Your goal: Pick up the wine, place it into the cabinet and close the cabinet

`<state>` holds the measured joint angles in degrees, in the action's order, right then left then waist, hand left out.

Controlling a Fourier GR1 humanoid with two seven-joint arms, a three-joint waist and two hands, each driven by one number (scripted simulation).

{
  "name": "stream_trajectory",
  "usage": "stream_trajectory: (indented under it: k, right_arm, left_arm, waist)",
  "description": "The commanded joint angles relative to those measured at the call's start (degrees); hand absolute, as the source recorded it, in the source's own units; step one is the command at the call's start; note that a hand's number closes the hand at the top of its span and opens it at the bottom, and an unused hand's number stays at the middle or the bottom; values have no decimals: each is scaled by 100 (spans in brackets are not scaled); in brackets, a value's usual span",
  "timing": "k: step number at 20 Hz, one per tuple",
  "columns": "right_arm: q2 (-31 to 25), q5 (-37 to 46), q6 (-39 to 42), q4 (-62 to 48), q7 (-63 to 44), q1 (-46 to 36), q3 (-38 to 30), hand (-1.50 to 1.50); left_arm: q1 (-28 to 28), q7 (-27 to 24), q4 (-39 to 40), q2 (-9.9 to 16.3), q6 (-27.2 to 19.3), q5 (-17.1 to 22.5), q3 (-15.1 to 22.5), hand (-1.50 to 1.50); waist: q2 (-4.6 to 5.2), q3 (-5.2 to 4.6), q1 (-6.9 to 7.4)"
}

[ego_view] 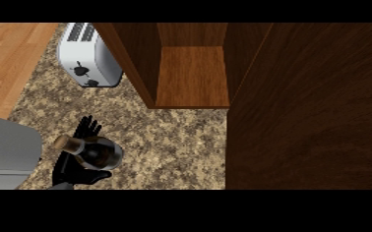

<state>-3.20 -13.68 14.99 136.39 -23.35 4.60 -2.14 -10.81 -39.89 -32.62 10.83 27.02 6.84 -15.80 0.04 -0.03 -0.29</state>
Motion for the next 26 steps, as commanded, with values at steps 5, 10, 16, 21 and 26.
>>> stream_trajectory:
  k: [5, 10, 16, 21, 26]
  right_arm:
    - [-90, 38, -109, -415, -15, -528, -181, -150]
    - [66, 232, -94, -153, -17, -200, 150, -150]
    - [130, 331, -130, 82, -60, -21, 266, -150]
    - [-25, 95, 3, -16, 46, 67, -94, -150]
    - [54, 164, 168, -80, 256, 312, 72, -150]
  left_arm:
    - [-108, -780, 544, -33, 468, -100, 190, 150]
    - [-355, -800, 974, -37, 373, -187, 281, 150]
    - [-198, -1081, 717, -63, 209, -211, 401, 150]
    - [789, -1612, 276, -510, -272, -171, 484, 150]
    - [1340, -1710, -447, -680, -369, 80, 479, 150]
  waist:
    - [4, -2, 15]
    - [7, -4, -15]
    - [0, -2, 2]
    - [-20, 4, 58]
    - [-21, 7, 68]
